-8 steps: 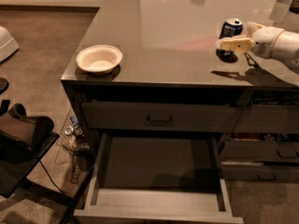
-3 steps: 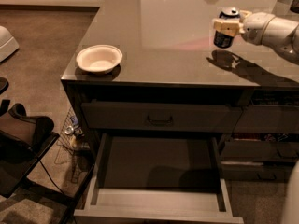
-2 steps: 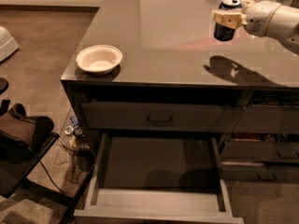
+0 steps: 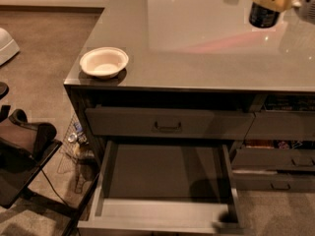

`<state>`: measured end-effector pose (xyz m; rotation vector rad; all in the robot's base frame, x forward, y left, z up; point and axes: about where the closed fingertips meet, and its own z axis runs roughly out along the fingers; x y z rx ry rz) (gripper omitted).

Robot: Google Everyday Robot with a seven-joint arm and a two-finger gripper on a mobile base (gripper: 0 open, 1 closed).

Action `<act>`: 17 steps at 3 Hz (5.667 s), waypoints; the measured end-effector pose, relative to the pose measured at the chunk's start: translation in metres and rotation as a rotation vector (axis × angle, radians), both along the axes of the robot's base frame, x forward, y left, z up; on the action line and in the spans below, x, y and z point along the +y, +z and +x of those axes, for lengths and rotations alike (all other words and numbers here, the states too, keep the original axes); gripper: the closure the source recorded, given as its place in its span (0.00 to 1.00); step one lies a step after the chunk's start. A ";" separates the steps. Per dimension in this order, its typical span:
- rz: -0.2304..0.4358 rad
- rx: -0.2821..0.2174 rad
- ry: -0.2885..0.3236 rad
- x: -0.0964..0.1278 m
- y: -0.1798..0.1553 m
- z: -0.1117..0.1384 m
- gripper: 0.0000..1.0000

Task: Place pepsi can into middle drawer

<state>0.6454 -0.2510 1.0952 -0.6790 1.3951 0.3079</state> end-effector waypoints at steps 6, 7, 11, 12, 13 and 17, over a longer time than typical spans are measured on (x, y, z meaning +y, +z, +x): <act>0.033 0.198 0.010 0.039 -0.205 -0.098 1.00; 0.051 0.187 0.063 0.052 -0.272 -0.088 1.00; 0.123 0.237 0.211 0.091 -0.451 -0.072 1.00; 0.119 0.310 0.255 0.122 -0.506 -0.064 1.00; 0.110 0.389 0.310 0.163 -0.568 -0.056 1.00; 0.190 0.393 0.405 0.264 -0.651 -0.059 0.59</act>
Offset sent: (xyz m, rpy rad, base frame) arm -0.1508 0.0379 -0.2759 0.0398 0.3735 -0.0227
